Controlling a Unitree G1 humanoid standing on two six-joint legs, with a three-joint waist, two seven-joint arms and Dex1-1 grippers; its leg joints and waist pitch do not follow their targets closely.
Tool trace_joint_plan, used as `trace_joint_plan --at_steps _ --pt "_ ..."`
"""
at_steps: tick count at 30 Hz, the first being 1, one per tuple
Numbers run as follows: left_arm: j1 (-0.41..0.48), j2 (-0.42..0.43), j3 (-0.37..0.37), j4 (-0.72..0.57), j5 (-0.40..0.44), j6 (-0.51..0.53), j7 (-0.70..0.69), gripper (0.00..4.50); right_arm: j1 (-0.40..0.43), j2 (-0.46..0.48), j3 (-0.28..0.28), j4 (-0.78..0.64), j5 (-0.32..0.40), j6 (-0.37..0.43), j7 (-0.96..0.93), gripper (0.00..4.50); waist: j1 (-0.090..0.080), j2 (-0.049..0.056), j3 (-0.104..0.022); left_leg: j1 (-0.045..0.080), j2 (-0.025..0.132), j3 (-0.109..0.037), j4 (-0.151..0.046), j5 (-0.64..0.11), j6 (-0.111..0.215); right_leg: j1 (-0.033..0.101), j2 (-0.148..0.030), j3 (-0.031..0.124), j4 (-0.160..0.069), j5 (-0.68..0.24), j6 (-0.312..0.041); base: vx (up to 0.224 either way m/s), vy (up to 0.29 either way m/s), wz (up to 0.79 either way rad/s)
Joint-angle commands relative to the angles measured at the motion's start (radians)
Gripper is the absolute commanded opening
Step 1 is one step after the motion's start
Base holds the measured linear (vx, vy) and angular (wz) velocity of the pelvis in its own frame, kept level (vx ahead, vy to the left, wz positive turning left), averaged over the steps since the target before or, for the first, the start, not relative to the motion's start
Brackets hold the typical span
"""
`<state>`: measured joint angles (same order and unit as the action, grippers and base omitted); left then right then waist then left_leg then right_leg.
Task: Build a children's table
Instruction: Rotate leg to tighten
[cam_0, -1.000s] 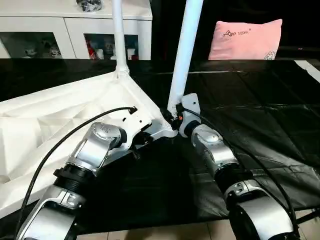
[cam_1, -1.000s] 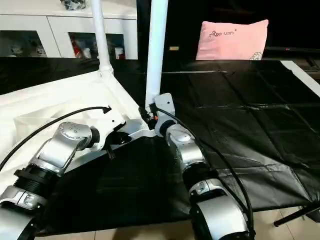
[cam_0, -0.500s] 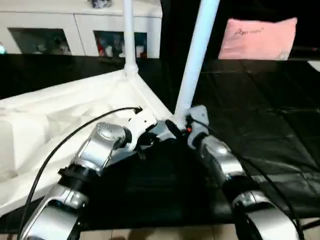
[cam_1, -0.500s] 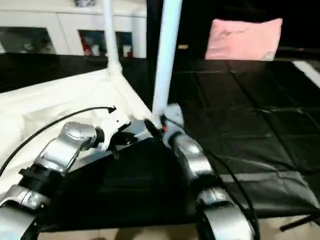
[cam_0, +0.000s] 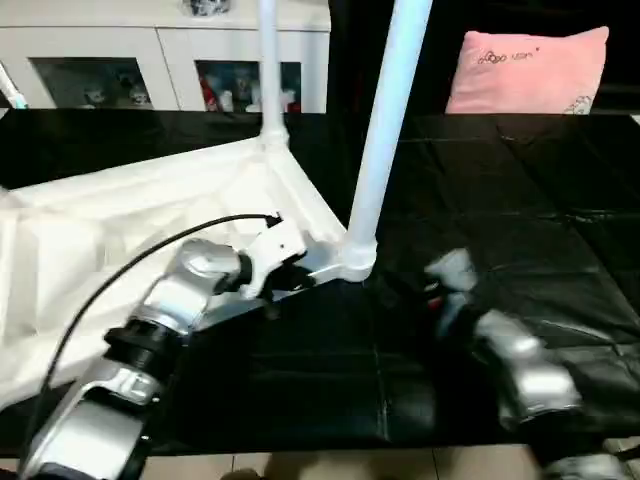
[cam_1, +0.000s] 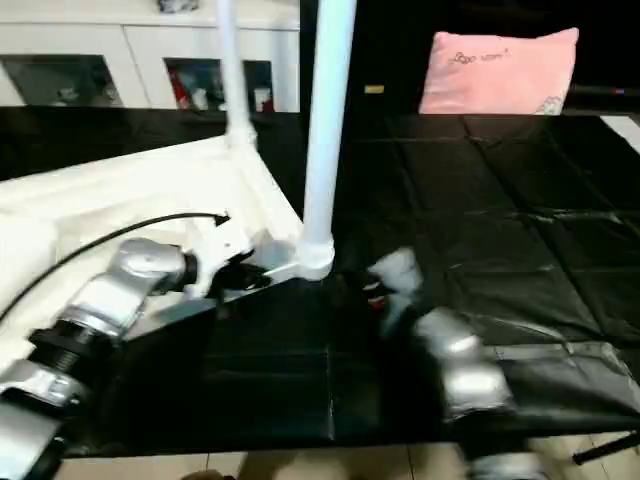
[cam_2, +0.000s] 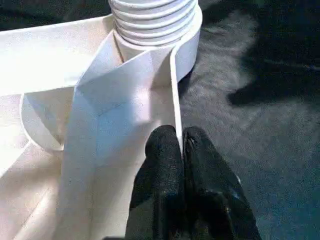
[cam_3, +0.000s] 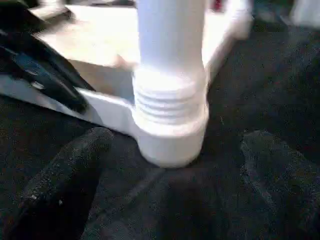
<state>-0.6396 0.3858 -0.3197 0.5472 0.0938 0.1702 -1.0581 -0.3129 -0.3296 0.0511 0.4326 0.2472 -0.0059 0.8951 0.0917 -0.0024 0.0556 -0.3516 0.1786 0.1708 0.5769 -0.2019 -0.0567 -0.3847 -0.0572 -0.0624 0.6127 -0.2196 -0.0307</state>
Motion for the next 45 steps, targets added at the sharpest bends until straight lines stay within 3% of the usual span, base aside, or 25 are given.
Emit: trace_joint_plan --at_steps 1,9,13,20,26,27,30,42,45 --pt "-0.005 0.009 -0.052 0.010 0.013 -0.068 -0.072 0.00 -0.001 -0.034 0.018 -0.046 0.021 0.043 0.072 4.48 0.002 -0.001 -0.064 0.001 0.058 -0.015 -0.054 -0.047 0.112 0.055 -0.094 0.057 -0.057 0.068 -0.246 0.000 0.000 0.00" --pt "-0.015 0.032 -0.096 0.037 0.010 -0.197 -0.195 0.00 -0.039 -0.129 0.058 -0.097 0.029 0.097 0.217 4.48 0.019 -0.004 -0.064 0.001 0.062 -0.013 -0.050 -0.054 0.111 0.053 -0.096 0.053 -0.053 0.047 -0.249 0.000 0.000 0.00" --pt "-0.012 0.044 -0.122 0.025 0.013 -0.242 -0.261 0.00 -0.079 -0.124 0.091 -0.054 -0.020 0.071 0.236 4.48 0.023 -0.006 -0.064 0.002 0.062 -0.013 -0.050 -0.055 0.095 0.050 -0.098 0.053 -0.052 0.021 -0.250 0.000 0.000 0.00" --pt "-0.006 0.049 -0.142 0.015 0.016 -0.279 -0.317 0.00 -0.099 -0.120 0.149 -0.043 -0.032 0.059 0.316 4.48 0.039 -0.006 -0.069 0.002 0.063 -0.012 -0.045 -0.031 0.103 0.050 -0.098 0.051 -0.043 0.075 -0.254 0.000 0.000 0.00" --pt "0.000 0.050 -0.159 -0.008 0.015 -0.295 -0.353 0.00 -0.128 -0.109 0.166 0.016 -0.036 0.051 0.362 4.48 0.045 -0.006 -0.068 0.001 0.064 -0.013 -0.045 -0.042 0.093 0.049 -0.098 0.051 -0.044 0.041 -0.250 0.000 0.000 0.00" --pt "0.000 0.052 -0.161 -0.009 0.015 -0.298 -0.356 0.00 -0.130 -0.109 0.167 0.019 -0.037 0.048 0.364 4.21 0.045 -0.006 -0.068 0.000 0.064 -0.013 -0.045 -0.042 0.091 0.050 -0.098 0.051 -0.043 0.040 -0.249 0.000 0.000 0.00" --pt "0.001 0.054 -0.163 -0.008 0.015 -0.302 -0.361 0.00 -0.134 -0.113 0.170 0.026 -0.032 0.053 0.383 4.14 0.046 -0.006 -0.068 0.000 0.063 -0.013 -0.044 -0.045 0.092 0.049 -0.099 0.051 -0.043 0.040 -0.249 0.000 0.000 0.00" --pt "0.002 0.065 -0.169 0.002 0.020 -0.316 -0.375 0.00 -0.133 -0.118 0.183 0.042 -0.029 0.071 0.441 2.97 0.047 -0.006 -0.069 0.000 0.062 -0.013 -0.043 -0.054 0.081 0.050 -0.098 0.051 -0.044 0.016 -0.243 0.000 0.000 0.00" --pt "0.003 0.067 -0.168 0.005 0.020 -0.317 -0.377 0.00 -0.126 -0.117 0.186 0.041 -0.028 0.072 0.445 2.86 0.047 -0.003 -0.070 -0.001 0.062 -0.014 -0.043 -0.052 0.080 0.050 -0.098 0.051 -0.043 0.020 -0.243 0.000 0.000 0.00"
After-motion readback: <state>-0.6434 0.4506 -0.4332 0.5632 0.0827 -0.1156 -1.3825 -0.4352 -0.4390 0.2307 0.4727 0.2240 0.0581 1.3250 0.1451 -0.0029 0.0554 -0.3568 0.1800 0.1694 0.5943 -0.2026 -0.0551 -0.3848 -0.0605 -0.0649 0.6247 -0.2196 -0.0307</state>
